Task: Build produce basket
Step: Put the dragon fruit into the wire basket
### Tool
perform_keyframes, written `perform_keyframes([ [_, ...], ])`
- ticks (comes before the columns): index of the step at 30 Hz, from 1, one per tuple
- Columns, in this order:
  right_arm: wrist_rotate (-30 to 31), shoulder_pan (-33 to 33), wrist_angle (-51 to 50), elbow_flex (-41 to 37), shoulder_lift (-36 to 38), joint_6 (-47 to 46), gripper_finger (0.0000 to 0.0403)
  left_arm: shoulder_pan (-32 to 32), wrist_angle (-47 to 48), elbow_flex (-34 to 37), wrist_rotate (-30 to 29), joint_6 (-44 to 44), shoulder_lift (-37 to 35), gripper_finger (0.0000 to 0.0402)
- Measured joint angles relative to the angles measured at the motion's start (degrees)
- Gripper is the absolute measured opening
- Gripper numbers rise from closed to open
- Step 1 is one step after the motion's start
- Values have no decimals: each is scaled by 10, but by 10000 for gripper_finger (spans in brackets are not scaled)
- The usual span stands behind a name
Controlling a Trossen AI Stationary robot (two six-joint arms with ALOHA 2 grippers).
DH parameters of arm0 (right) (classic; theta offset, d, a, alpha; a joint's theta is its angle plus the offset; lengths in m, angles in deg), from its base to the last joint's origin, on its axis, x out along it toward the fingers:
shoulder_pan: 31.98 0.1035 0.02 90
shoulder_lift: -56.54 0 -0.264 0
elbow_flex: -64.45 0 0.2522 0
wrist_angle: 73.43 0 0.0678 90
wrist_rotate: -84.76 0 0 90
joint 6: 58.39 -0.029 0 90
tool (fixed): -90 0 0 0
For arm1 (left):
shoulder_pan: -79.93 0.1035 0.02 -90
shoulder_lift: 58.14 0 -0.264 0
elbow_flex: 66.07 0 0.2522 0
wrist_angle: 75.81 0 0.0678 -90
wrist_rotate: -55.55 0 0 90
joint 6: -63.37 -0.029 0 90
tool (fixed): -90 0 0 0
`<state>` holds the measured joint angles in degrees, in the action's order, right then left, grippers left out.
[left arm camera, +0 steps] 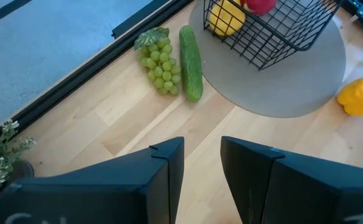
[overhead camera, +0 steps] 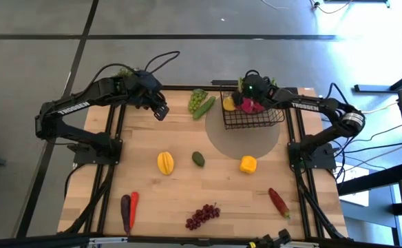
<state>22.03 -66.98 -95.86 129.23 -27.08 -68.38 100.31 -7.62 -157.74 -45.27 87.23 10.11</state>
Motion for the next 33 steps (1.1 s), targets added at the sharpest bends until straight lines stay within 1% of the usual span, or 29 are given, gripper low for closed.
perform_keyframes([
  [4, 0, -4, 6, 0, -10, 1, 1, 0, 0, 0, 0, 0, 0, 95],
  [8, -2, -9, 8, 0, -11, 1, 15, 0, 0, 0, 0, 0, 0, 95],
  [15, -48, -22, 8, 0, -11, -2, 53, 0, 0, 0, 0, 0, 0, 95],
  [21, -48, -25, 10, 0, -11, 0, 94, 0, 0, 0, 0, 0, 0, 95],
  [24, -35, -25, 26, 0, -11, -1, 108, 0, 0, 0, 0, 0, 0, 95],
  [31, -34, -30, 28, 0, -8, 0, 125, 0, 0, 0, 0, 1, 0, 95],
  [33, -34, -29, 28, 2, 2, 15, 125, -1, 1, 0, 0, 1, 0, 95],
])
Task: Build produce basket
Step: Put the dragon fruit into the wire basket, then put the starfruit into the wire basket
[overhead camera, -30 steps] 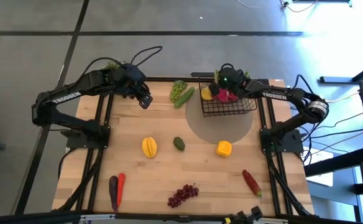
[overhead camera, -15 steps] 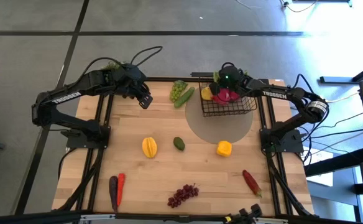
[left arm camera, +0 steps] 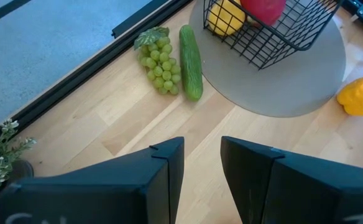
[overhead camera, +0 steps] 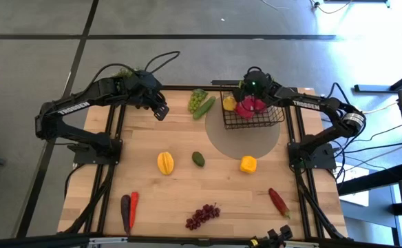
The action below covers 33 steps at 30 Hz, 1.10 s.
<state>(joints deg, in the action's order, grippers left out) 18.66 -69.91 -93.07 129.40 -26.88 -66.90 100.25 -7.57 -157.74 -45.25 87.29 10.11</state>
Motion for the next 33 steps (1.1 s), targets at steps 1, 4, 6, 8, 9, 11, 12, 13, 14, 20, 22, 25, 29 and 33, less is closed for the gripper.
perform_keyframes([
  [1, 0, 0, -3, 5, 6, 16, 125, 0, 0, 0, 0, 0, 0, 95],
  [4, -1, 0, -23, 26, 28, 56, 126, 0, 1, 0, 0, 1, 0, 95],
  [6, 0, 0, -33, 43, 44, 77, 126, 0, 1, 0, 0, 1, 0, 95],
  [8, 0, 0, -40, 56, 58, 91, 126, 0, 1, 0, 0, 1, 0, 95],
  [9, -1, 0, -42, 62, 65, 92, 126, 0, 1, 0, 0, 1, 0, 95],
  [11, -14, 1, -49, 72, 81, 92, 126, 0, 5, 0, 0, 4, 0, 94],
  [12, -29, 1, -54, 77, 89, 92, 126, 0, 7, 0, 0, 16, 0, 94],
  [13, -48, 1, -60, 82, 98, 96, 126, 0, 9, 0, 0, 34, 0, 94],
  [14, -73, 1, -67, 87, 107, 106, 126, 0, 12, 0, 0, 57, 0, 94],
  [20, -272, 8, -99, 90, 155, 165, 126, 0, 66, 0, 0, 151, 0, 94],
  [22, -313, 17, -112, 90, 167, 180, 126, 0, 91, 0, 3, 183, 0, 94],
  [25, -335, 37, -132, 90, 183, 193, 126, 0, 127, 0, 38, 227, 0, 94],
  [29, -335, 62, -149, 90, 198, 209, 126, -9, 152, 0, 76, 275, 0, 94],
  [33, -336, 79, -158, 90, 205, 210, 126, -28, 169, 0, 114, 348, 0, 94],
])
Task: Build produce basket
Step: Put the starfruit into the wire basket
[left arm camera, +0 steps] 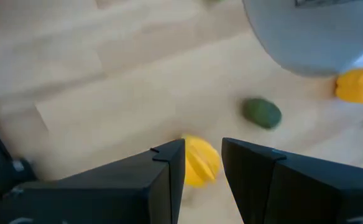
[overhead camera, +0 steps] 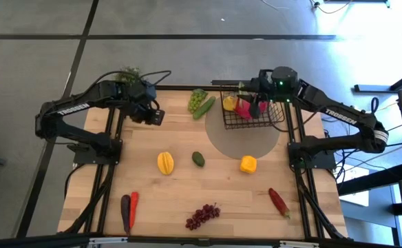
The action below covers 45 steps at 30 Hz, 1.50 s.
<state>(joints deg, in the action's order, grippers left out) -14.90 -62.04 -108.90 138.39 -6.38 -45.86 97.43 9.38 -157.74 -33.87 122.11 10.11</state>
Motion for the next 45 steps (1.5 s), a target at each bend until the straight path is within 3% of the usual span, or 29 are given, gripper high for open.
perform_keyframes([
  [7, -34, 14, -56, 0, 0, 56, 126, -54, 14, 5, 18, 120, 0, 94],
  [13, -74, 15, -97, 0, 0, 60, 126, -129, 12, 58, 21, 271, 0, 95],
  [19, -74, 15, -106, 0, 0, 60, 126, -206, -92, 131, 20, 373, 0, 95],
  [29, -55, 14, -102, 0, 0, 59, 126, -266, -238, 252, -47, 424, 0, 95],
  [34, -51, 14, -102, 0, 0, 59, 126, -279, -324, 297, -50, 435, 1, 95],
  [45, -50, 14, -106, 0, 0, 62, 126, -284, -397, 308, -54, 478, 81, 95],
])
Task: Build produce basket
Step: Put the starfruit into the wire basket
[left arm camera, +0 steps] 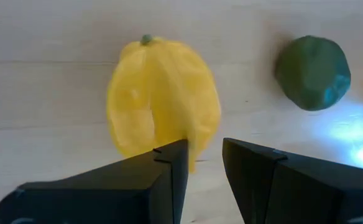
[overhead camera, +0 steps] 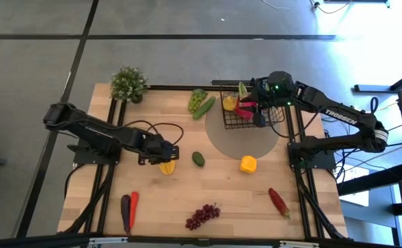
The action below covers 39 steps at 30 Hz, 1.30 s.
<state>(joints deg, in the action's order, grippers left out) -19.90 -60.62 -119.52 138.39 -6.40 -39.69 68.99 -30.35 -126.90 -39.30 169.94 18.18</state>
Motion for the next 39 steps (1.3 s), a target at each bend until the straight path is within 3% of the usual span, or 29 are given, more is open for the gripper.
perform_keyframes([
  [28, 2, -1, -1, 0, 0, 41, 126, -3, -34, -2, 29, -7, 75, 93],
  [32, 2, -1, -1, 0, 0, 40, 126, -3, -33, -2, 28, -24, 75, 75],
  [39, 2, -1, -1, 0, 0, 40, 126, -4, -31, -2, 24, -63, 75, 11],
])
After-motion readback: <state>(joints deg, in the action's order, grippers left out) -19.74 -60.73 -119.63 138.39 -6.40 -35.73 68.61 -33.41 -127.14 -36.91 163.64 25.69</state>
